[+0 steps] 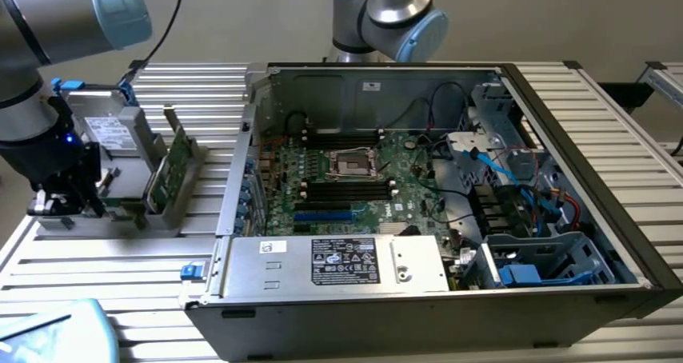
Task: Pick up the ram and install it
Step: 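Pick up the ram and move it above insertion slot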
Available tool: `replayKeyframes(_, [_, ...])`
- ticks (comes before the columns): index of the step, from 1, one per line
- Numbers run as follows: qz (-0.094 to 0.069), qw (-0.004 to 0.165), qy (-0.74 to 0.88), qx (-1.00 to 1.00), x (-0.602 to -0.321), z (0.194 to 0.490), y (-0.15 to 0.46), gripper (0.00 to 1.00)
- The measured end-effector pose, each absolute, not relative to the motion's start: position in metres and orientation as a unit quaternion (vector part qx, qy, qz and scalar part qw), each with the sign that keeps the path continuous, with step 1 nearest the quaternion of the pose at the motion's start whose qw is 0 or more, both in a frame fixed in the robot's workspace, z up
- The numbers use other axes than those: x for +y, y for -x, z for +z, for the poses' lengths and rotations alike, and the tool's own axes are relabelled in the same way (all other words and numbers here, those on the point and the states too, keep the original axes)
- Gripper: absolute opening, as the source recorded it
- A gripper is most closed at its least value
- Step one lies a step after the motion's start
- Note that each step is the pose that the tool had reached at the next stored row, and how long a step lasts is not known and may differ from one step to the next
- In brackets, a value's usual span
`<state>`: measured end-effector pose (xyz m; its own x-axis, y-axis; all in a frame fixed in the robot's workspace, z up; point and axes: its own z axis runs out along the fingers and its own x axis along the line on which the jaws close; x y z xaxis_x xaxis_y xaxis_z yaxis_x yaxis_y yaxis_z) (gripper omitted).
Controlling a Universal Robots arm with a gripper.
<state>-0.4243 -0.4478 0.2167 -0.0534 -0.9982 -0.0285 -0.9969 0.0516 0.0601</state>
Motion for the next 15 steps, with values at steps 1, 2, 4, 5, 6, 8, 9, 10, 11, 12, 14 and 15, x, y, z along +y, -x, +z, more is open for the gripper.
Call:
replayKeyframes(1, [-0.032,0.01,-0.688,-0.725,-0.448,0.22,0.424,0.15])
replayKeyframes(2, [-0.033,0.01,-0.688,-0.725,-0.448,0.223,0.424,0.15])
replayKeyframes(4, [-0.033,0.009,-0.688,-0.725,-0.448,0.23,0.424,0.15])
replayKeyframes(5, [-0.033,0.009,-0.688,-0.725,-0.448,0.233,0.424,0.15])
replayKeyframes(6, [-0.034,0.008,-0.688,-0.725,-0.448,0.237,0.424,0.15])
replayKeyframes(8, [-0.034,0.008,-0.688,-0.725,-0.448,0.245,0.424,0.15])
replayKeyframes(9, [-0.035,0.008,-0.688,-0.725,-0.448,0.25,0.424,0.15])
replayKeyframes(10, [-0.035,0.007,-0.688,-0.725,-0.448,0.254,0.423,0.15])
replayKeyframes(11, [-0.035,0.007,-0.688,-0.725,-0.448,0.259,0.423,0.15])
replayKeyframes(12, [-0.035,0.007,-0.689,-0.724,-0.448,0.263,0.422,0.15])
replayKeyframes(14, [-0.035,0.007,-0.689,-0.724,-0.448,0.272,0.421,0.15])
replayKeyframes(15, [-0.035,0.007,-0.69,-0.723,-0.448,0.277,0.42,0.15])
